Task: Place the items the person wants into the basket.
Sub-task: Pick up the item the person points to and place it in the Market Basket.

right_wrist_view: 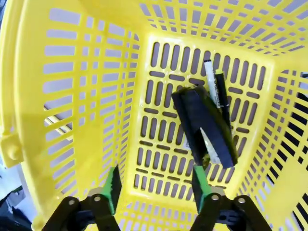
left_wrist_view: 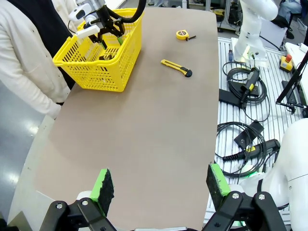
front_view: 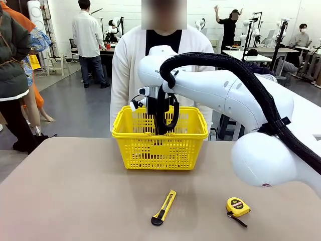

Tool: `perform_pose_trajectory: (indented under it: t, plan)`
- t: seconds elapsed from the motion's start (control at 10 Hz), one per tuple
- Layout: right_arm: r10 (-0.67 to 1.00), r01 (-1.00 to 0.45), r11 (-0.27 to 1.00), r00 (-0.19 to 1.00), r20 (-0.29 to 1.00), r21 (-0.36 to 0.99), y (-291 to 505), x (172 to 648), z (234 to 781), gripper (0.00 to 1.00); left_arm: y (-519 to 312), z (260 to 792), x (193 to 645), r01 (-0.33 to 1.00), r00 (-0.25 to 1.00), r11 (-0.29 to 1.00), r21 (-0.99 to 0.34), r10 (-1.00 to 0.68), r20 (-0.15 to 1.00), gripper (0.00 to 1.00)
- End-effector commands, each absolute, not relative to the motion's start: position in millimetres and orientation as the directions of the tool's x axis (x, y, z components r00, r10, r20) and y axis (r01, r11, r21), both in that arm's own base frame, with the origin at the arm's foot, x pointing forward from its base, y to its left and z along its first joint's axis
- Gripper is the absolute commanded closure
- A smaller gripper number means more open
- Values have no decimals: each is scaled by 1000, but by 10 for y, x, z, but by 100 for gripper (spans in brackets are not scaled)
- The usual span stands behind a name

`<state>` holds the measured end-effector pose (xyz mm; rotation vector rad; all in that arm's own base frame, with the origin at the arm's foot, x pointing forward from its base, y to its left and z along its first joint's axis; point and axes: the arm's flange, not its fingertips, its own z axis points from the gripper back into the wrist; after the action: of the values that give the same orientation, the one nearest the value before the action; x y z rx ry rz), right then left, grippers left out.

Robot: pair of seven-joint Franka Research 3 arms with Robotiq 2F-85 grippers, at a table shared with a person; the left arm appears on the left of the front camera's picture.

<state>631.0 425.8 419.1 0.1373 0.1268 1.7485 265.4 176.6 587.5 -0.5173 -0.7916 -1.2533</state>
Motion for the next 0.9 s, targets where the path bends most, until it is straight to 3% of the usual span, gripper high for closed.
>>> perform_pose_trajectory:
  t: [0.0, 0.3, 0.8]
  plan:
    - [979, -967, -202, -202, 13, 153, 4602, 6816, 4398, 0, 1779, 5883, 2652, 967, 85, 240, 88, -627, 775, 0]
    - [987, -978, -157, -159, -3, 139, 4477, 6463, 4753, 6, 1779, 5883, 2652, 967, 85, 240, 88, -627, 775, 0]
    - [998, -993, 55, 56, 10, 108, 3760, 5251, 5557, 6, 1779, 5883, 2652, 967, 85, 240, 88, -627, 775, 0]
